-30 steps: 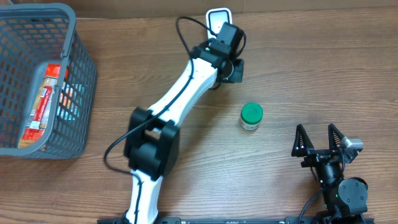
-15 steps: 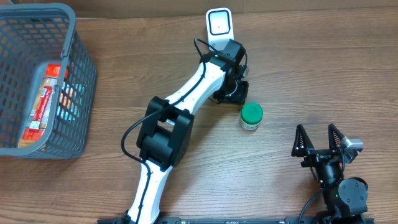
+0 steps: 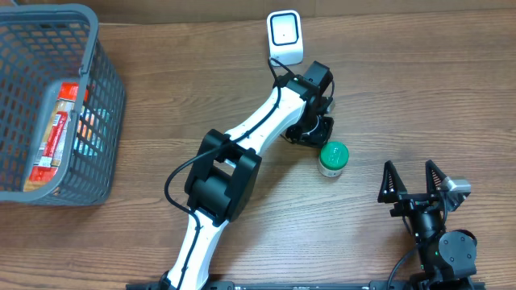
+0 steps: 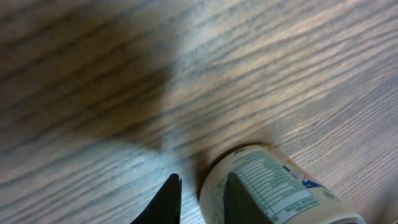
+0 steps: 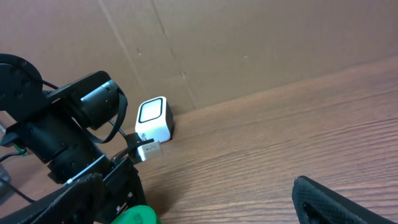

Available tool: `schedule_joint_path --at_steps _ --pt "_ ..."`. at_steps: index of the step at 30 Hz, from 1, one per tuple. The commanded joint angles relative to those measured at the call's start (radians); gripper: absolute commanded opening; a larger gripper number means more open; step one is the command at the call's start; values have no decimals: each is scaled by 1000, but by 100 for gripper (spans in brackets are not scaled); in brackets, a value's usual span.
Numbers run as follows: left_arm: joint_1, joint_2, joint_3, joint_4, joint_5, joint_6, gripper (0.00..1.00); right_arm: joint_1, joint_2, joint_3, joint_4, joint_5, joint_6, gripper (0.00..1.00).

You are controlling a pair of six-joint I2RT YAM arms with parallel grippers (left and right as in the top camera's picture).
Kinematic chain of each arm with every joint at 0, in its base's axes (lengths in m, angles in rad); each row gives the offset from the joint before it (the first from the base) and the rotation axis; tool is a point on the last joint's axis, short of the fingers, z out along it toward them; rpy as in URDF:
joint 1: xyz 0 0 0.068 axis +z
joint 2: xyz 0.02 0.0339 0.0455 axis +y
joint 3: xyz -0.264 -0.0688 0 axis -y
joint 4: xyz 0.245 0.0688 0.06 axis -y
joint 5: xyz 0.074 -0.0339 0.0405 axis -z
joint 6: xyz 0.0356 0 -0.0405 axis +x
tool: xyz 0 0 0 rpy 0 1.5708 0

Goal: Scan the item barcode
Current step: 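Set the jar down on the table and open the left gripper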

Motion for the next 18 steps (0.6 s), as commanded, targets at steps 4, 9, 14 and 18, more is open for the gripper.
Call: schedule_joint_path --at_steps 4,9,14,18 --pt "-40 4 9 -5 18 8 19 -1 -10 -11 3 2 -4 100" --pt "-55 1 10 -10 -10 8 14 -1 -10 -11 3 2 -4 100" --pt "-2 -44 90 -117 -154 8 12 -1 -10 -11 3 3 -4 100" --pt "97 -118 291 -283 -271 31 13 -1 -10 -11 3 3 -4 100"
